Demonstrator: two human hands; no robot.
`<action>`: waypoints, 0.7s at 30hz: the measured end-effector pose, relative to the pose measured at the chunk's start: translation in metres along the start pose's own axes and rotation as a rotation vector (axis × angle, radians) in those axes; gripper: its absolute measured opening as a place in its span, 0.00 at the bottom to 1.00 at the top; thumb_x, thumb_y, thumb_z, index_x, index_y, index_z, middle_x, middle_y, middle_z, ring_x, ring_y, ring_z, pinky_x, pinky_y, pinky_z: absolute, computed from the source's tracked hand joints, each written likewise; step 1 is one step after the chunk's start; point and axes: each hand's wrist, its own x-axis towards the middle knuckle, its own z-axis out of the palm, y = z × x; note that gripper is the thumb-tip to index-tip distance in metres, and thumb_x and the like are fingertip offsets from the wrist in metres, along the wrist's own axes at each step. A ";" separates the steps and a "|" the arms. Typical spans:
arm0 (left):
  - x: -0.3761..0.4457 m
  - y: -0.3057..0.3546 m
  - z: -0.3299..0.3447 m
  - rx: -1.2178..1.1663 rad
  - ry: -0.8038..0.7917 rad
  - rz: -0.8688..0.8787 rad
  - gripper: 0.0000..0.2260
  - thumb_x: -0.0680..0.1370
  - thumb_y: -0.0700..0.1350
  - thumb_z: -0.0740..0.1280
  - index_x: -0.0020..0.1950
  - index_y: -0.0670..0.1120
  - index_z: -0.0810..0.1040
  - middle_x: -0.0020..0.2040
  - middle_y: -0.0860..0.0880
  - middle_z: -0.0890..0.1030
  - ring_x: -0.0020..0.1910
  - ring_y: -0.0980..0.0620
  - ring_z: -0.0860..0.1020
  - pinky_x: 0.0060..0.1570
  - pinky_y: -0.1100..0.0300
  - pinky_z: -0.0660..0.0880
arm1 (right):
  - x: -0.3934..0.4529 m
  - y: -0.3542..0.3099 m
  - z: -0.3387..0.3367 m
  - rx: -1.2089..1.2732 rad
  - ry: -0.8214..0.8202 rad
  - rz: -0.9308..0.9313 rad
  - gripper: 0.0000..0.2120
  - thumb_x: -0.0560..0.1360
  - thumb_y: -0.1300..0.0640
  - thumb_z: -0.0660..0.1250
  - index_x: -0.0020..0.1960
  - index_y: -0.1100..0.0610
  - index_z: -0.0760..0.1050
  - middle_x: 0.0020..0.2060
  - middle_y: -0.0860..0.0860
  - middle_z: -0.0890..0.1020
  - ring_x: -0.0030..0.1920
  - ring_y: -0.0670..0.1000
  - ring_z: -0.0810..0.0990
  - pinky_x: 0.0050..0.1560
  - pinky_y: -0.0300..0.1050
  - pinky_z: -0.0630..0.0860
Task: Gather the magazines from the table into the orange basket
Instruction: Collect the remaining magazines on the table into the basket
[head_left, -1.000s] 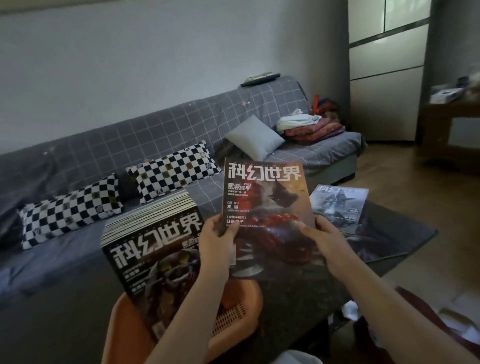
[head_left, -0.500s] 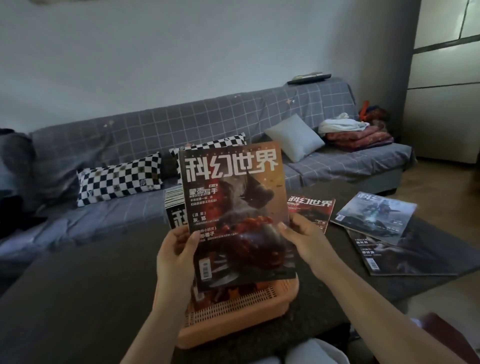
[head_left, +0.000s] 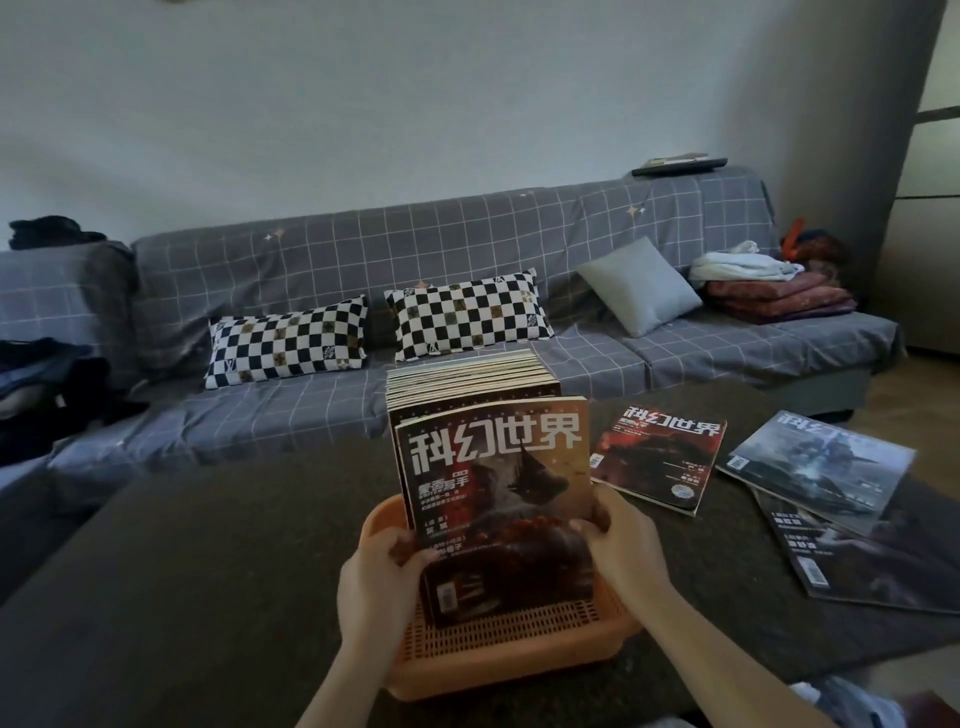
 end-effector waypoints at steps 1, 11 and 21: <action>0.000 0.000 0.001 0.007 0.005 0.007 0.06 0.72 0.49 0.73 0.47 0.52 0.79 0.39 0.55 0.82 0.36 0.62 0.78 0.31 0.68 0.70 | 0.001 0.001 0.001 -0.005 0.003 -0.001 0.24 0.73 0.59 0.69 0.68 0.53 0.70 0.61 0.50 0.79 0.62 0.50 0.76 0.63 0.48 0.73; 0.002 -0.004 0.005 -0.020 0.084 0.044 0.05 0.72 0.46 0.74 0.46 0.51 0.80 0.35 0.61 0.77 0.35 0.67 0.75 0.32 0.71 0.67 | 0.009 -0.003 0.011 -0.041 0.052 -0.052 0.22 0.73 0.58 0.69 0.67 0.54 0.71 0.61 0.50 0.78 0.62 0.50 0.76 0.63 0.50 0.73; 0.003 -0.012 0.008 -0.046 0.172 0.052 0.15 0.73 0.47 0.72 0.59 0.49 0.77 0.44 0.57 0.81 0.39 0.63 0.76 0.37 0.66 0.73 | 0.009 -0.001 0.015 -0.046 0.071 -0.088 0.25 0.72 0.58 0.70 0.68 0.53 0.69 0.61 0.50 0.78 0.61 0.49 0.76 0.61 0.46 0.73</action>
